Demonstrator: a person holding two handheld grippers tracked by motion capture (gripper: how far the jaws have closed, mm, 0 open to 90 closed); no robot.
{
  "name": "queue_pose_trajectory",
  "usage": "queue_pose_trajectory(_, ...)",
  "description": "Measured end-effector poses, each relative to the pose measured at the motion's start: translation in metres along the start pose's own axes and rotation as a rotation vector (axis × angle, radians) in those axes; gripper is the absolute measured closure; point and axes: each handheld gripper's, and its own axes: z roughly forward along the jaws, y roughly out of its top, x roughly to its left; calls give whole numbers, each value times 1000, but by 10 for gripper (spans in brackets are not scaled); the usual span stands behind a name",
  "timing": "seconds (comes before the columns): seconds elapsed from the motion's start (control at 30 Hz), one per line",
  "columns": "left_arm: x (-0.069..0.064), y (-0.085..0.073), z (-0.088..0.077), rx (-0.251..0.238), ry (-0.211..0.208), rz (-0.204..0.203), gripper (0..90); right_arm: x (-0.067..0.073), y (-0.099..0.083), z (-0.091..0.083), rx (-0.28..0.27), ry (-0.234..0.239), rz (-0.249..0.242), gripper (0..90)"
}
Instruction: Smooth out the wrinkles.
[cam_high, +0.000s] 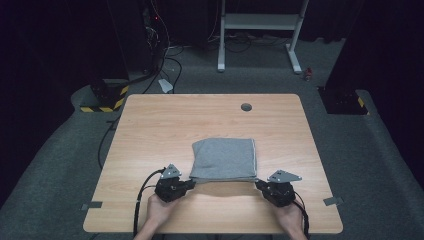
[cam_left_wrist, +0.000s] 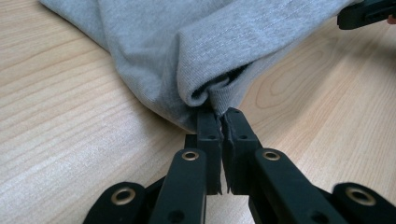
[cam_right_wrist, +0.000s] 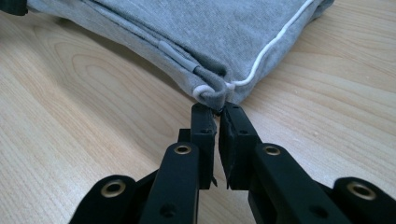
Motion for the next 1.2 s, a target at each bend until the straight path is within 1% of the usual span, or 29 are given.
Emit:
queue_pose_trajectory(0.2,-1,-4,1,21,6,13,863,0,-5,0,11,-4,2,837)
queue_pose_trajectory(0.27,-2,-5,2,31,11,17,864,0,-7,-1,22,-7,11,835)
queue_pose_trajectory(0.3,-2,-5,2,35,13,16,865,-1,-7,-1,22,-6,7,835)
queue_pose_trajectory(0.37,-3,-6,1,50,18,34,866,-1,-9,-1,28,-9,11,835)
queue_pose_trajectory(0.4,-4,-6,1,55,18,32,867,-1,-9,-2,29,-9,11,835)
queue_pose_trajectory(0.47,-4,-7,0,60,18,42,868,-2,-11,-3,31,-12,17,835)
queue_pose_trajectory(0.5,-4,-8,0,61,15,34,868,-3,-12,-4,32,-12,13,834)
queue_pose_trajectory(0.6,-4,-11,-3,73,13,39,865,-4,-14,-6,42,-19,21,812)
queue_pose_trajectory(0.63,-4,-12,-5,79,12,36,859,-5,-15,-7,42,-24,15,808)
queue_pose_trajectory(0.7,-5,-14,-9,86,9,38,837,-7,-15,-12,37,-36,40,791)
queue_pose_trajectory(0.73,-5,-16,-12,85,8,30,825,-8,-15,-13,28,-36,39,784)
queue_pose_trajectory(0.8,-3,-17,-18,72,15,28,788,-9,-13,-17,11,-31,60,772)
queue_pose_trajectory(0.83,-2,-16,-21,58,13,10,766,-10,-11,-18,2,-33,52,764)
queue_pose_trajectory(0.87,-1,-14,-24,38,19,-5,725,-9,-8,-18,-4,-30,60,751)
queue_pose_trajectory(0.9,0,-13,-25,31,20,-10,693,-9,-5,-18,-12,-19,64,736)
queue_pose_trajectory(0.93,1,-9,-26,18,23,-26,668,-8,-3,-17,-16,-17,61,722)
queue_pose_trajectory(0.97,2,-7,-25,12,27,-29,629,-7,1,-16,-21,-17,66,699)
queue_pose_trajectory(1.03,4,-1,-21,-2,37,-57,582,-6,7,-12,-27,-15,76,669)
queue_pose_trajectory(1.07,6,1,-19,1,39,-57,573,-6,10,-9,-27,-12,75,654)
queue_pose_trajectory(1.1,7,4,-15,5,31,-72,573,-6,12,-6,-25,-10,84,637)
queue_pose_trajectory(1.13,7,6,-10,11,17,-89,575,-6,14,-3,-16,-9,91,616)
queue_pose_trajectory(1.2,7,8,-3,18,14,-103,595,-6,16,5,14,-7,116,600)
